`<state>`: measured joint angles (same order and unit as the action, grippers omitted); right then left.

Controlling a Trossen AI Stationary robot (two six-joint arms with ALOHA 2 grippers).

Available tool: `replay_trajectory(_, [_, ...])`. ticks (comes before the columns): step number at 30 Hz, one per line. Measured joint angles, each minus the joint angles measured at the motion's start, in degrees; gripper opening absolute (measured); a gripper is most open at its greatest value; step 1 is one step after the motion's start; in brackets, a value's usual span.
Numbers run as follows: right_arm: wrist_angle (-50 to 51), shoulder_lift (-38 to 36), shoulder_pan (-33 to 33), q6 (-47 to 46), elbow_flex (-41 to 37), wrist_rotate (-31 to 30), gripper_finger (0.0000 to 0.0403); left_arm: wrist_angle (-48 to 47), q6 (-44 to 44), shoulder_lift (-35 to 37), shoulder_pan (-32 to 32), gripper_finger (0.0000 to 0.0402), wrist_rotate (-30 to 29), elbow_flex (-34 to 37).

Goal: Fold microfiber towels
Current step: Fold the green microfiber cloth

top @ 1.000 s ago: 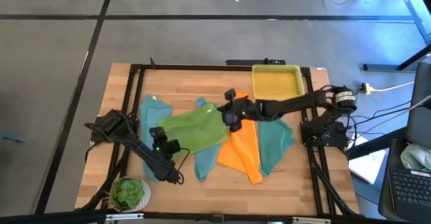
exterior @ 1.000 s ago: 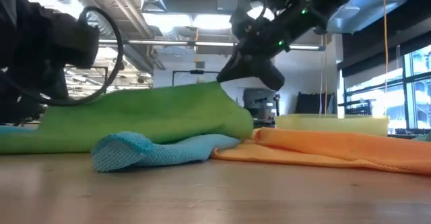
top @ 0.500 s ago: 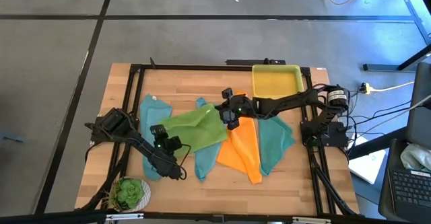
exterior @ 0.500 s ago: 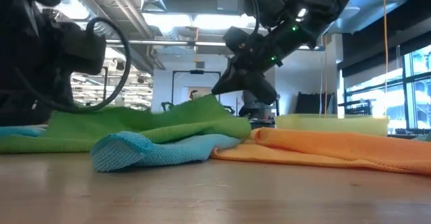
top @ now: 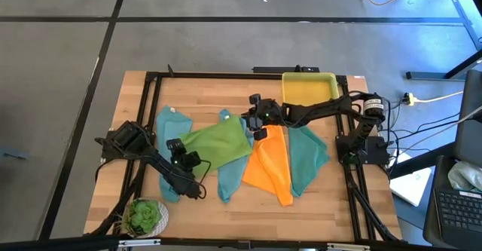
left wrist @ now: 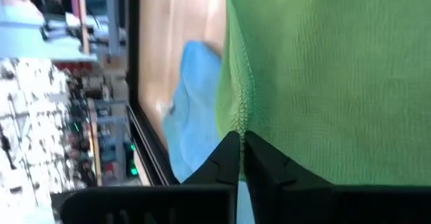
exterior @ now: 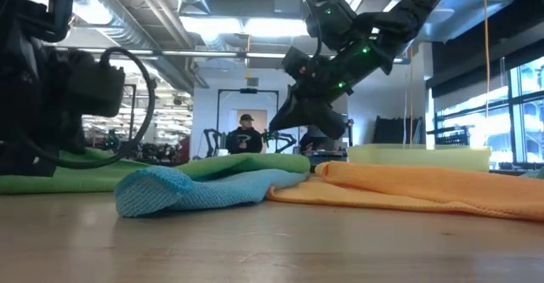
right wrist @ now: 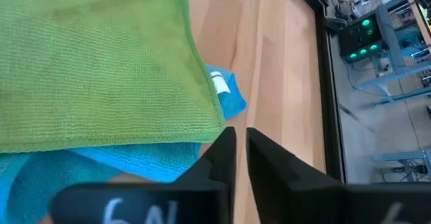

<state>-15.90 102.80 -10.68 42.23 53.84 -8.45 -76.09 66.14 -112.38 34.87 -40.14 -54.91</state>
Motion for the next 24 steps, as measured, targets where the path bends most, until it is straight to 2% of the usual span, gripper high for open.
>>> replay_trajectory(5, [0.2, 0.0, 0.3, -1.0, 0.0, -0.4, 0.0066, -5.2, -0.2, 0.0, -0.8, 0.0053, -2.1, -1.3])
replay_trajectory(9, [4.0, -2.2, 2.2, -4.4, 0.0, 0.0, 0.0073, -14.5, 3.6, 0.0, -0.8, 0.0077, -2.2, -3.8])
replay_trajectory(12, [7.8, -5.8, 4.4, -8.9, 0.1, 6.7, 0.0078, -12.0, 1.8, 3.7, 0.7, 0.0086, -2.2, -4.6])
replay_trajectory(15, [10.7, -8.4, 6.7, -15.9, 0.1, 15.1, 0.0088, -9.7, 4.7, 7.3, 3.1, 0.0087, -2.4, -5.6])
replay_trajectory(17, [10.6, -8.7, 8.8, -20.8, 0.1, 17.8, 0.01, -7.3, 5.2, 10.4, 5.4, 0.0086, -2.8, -6.3])
replay_trajectory(20, [8.0, -7.2, 13.2, -23.7, 0.1, 17.1, 0.0124, -1.3, 4.1, 14.3, 9.1, 0.0085, -4.1, -6.3])
replay_trajectory(24, [3.8, -2.1, 19.8, -25.7, 2.0, 8.3, 0.0163, 3.8, 2.6, 17.2, 12.8, 0.0088, -3.2, -6.4])
